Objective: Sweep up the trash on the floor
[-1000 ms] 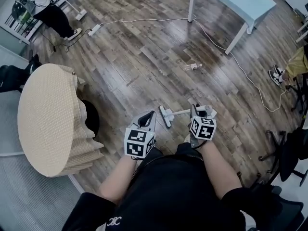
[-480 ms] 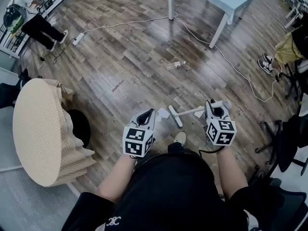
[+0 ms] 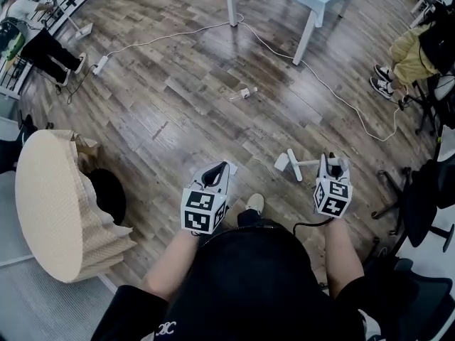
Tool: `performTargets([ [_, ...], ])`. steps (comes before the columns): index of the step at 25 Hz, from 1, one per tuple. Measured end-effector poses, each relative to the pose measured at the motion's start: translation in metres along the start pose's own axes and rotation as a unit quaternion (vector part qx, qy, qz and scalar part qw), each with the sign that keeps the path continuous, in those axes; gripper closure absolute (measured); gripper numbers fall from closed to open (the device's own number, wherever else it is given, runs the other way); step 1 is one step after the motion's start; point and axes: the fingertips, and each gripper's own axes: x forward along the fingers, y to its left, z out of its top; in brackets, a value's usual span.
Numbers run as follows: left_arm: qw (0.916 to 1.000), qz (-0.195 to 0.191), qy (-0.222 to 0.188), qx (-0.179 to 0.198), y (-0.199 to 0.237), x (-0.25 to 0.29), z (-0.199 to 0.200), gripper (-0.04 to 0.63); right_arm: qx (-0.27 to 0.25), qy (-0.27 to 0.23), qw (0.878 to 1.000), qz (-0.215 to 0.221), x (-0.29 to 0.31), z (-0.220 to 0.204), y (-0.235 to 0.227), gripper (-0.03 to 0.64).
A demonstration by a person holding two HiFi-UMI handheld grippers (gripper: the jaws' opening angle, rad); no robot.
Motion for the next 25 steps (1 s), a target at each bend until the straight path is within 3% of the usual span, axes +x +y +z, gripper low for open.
performTargets([
  [4,1.0,0.006,0.002,0.0,-0.006,0.004,0.001,0.6,-0.037,0.013,0.999,-0.015,0.019,-0.021,-0.001,0.522],
  [10,0.9995,0.03,0.003,-0.011,0.001,-0.005,-0.006,0.6,-0.072,0.016,0.996,0.04,0.03,-0.021,0.043,0.522],
  [16,0.9979,0.056,0.001,-0.033,0.015,-0.02,-0.014,0.6,-0.062,0.02,0.994,0.086,0.033,-0.005,0.094,0.522],
  [25,0.9913,0.102,0.001,-0.083,0.06,-0.066,-0.04,0.6,-0.023,0.043,0.991,0.122,0.051,0.012,0.172,0.521],
])
